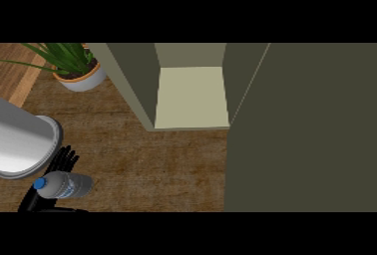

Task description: Pick up the bottled water, place it into the cabinet and close the cabinet

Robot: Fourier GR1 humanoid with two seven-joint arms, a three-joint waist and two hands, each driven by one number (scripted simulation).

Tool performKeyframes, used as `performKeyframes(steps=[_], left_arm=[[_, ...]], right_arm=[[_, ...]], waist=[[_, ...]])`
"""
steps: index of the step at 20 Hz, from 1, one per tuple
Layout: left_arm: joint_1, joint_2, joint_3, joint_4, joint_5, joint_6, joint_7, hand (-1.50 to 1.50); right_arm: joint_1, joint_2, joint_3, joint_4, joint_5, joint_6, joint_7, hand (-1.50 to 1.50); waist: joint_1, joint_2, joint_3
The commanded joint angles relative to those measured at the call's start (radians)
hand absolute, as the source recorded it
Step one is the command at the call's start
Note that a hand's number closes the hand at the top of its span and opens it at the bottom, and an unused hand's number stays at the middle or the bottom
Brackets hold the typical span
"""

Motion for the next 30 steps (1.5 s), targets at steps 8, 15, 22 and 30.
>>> performKeyframes(steps=[8,15,22,30], left_arm=[[-0.111,-0.012,-0.006,0.233,0.050,-0.076,-0.171,1.50],[-0.150,-0.035,-0.014,0.280,0.098,-0.113,-0.170,1.50],[-0.153,-0.138,-0.030,0.287,0.106,0.018,-0.247,1.50],[-0.223,-0.253,-0.116,0.257,0.223,0.220,-0.223,1.50]], right_arm=[[0.062,-0.037,-0.014,-0.095,-0.010,-0.005,0.007,-1.50],[0.085,-0.048,-0.016,-0.081,-0.028,0.015,-0.035,-1.50],[0.079,-0.043,-0.015,-0.077,-0.025,0.006,-0.036,-1.50],[0.081,-0.036,0.019,-0.058,-0.018,0.008,-0.048,-1.50]], waist=[[-0.002,0.000,0.000],[-0.001,-0.002,0.001],[0.005,-0.001,0.001],[0.008,-0.004,0.002]])
